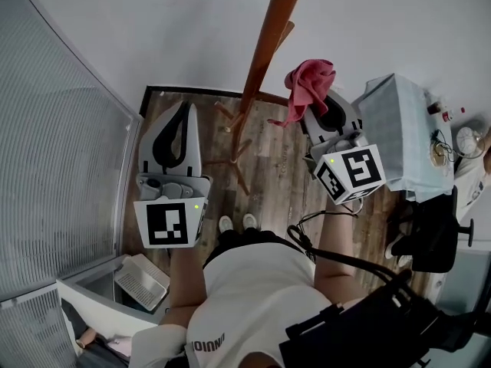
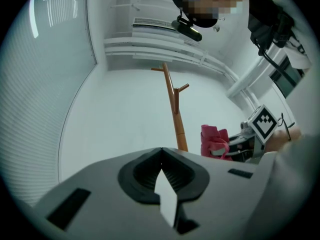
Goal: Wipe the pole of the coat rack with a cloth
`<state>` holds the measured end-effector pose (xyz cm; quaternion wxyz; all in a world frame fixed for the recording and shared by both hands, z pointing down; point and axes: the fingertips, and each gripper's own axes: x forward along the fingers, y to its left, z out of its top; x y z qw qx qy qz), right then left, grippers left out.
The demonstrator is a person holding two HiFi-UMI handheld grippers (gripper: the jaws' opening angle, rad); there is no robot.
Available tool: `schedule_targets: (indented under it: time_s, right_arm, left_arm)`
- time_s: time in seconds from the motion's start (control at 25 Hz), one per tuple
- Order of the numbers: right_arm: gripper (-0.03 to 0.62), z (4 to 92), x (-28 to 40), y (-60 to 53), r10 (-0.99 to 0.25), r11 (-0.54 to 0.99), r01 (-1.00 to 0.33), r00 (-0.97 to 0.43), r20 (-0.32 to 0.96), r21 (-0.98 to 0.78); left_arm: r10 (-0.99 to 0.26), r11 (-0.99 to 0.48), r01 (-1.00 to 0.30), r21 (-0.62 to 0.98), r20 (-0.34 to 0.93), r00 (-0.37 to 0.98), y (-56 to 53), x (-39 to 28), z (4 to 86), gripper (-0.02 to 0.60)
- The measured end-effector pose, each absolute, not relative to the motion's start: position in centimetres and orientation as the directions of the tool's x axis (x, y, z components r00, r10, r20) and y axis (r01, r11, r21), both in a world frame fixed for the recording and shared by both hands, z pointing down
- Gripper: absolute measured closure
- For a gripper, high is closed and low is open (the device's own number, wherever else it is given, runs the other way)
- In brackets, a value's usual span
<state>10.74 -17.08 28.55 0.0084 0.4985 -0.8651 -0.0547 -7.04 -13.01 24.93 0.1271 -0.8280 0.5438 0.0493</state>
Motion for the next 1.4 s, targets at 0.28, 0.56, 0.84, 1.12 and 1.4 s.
schedule_targets:
  time_s: [0.28,0.56,0.84,1.12,1.4]
  right_arm:
    - [0.5,26.9,10.5,-19.5,-0.849,0.518,-0.855,-0.517,-0.105,0.023]
    - [0.5,26.1,10.3,-21.3,-0.83,0.547,-0.837,-0.543,-0.126,0.007]
    - [0.5,26.6,9.7,-22.6,-0.822,0.562,-0.827,-0.559,-0.105,0.008]
    - [0.5,26.7,10.2,-23.8,-0.828,0.553,-0.833,-0.552,-0.096,0.011]
    - [0.5,26.6,11.2,-25.2,-0.843,0.53,-0.848,-0.529,-0.096,0.012]
  left_arm:
    - [-0.897,-0.344,-0.926,-0.158,-0.237,0.373,-13.4,-8.3,24.4,0.568]
    - [-0.901,-0.329,-0.928,-0.175,-0.236,0.364,-14.0,-8.4,24.1,0.568]
    - [-0.908,-0.312,-0.935,-0.169,-0.238,0.345,-14.9,-8.8,24.3,0.568]
    - [-0.907,-0.313,-0.936,-0.165,-0.24,0.345,-15.6,-8.6,24.4,0.569]
    - [-0.912,-0.286,-0.943,-0.172,-0.252,0.322,-16.1,-9.0,24.0,0.568]
